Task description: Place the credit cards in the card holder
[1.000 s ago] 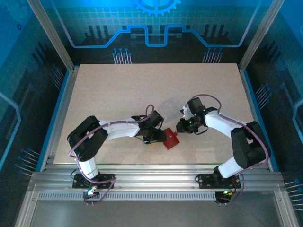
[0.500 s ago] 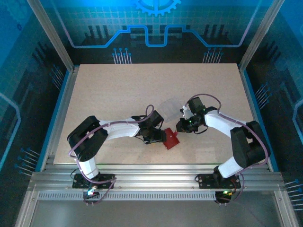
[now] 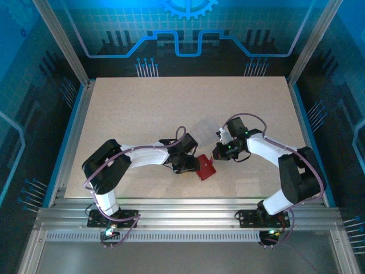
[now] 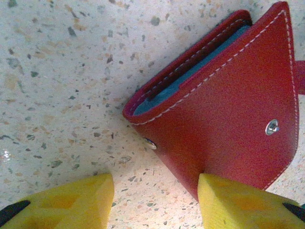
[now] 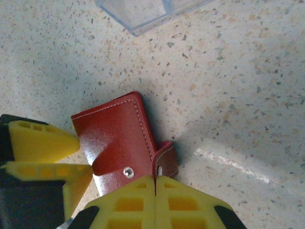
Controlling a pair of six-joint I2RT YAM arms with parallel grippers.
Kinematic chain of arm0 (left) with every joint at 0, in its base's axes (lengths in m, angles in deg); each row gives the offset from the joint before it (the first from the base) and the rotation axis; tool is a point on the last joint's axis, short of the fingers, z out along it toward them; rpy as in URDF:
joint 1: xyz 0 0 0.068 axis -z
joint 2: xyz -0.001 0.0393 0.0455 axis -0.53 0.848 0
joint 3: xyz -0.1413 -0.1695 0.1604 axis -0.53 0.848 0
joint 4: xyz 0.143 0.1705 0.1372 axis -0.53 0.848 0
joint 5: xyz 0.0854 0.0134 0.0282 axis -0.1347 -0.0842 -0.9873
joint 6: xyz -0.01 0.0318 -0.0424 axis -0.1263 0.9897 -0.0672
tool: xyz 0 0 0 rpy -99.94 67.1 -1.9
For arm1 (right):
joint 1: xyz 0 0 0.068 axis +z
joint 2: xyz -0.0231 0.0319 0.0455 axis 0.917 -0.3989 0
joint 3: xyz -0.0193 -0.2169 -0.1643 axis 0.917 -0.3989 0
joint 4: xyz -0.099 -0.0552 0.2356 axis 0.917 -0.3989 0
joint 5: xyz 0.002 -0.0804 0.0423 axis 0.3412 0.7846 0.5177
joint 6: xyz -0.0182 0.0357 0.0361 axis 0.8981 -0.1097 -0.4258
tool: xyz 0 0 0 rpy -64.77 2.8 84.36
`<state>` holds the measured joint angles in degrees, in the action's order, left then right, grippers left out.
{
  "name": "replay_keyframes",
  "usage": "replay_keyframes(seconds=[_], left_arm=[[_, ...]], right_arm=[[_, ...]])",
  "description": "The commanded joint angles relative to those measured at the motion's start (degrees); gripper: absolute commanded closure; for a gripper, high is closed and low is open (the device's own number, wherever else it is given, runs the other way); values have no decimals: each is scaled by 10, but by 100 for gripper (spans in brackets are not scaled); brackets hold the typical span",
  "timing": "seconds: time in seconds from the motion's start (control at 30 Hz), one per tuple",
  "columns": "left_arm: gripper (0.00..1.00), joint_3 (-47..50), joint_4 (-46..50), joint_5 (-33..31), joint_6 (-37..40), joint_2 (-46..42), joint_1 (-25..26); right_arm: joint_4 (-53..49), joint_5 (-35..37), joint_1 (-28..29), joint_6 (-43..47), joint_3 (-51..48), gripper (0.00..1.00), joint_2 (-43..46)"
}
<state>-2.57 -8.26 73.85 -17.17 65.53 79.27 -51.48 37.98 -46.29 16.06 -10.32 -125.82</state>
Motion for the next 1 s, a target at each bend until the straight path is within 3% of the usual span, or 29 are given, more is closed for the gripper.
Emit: replay_keyframes(seconds=[0.0,0.97], left_arm=[[50,-12,-14,19,-3,36,12],[51,-18,-30,28,-3,56,12]], right_arm=[[-21,-19,9,14,-11,100,29],[-50,100,119,-4,17,100,-25]])
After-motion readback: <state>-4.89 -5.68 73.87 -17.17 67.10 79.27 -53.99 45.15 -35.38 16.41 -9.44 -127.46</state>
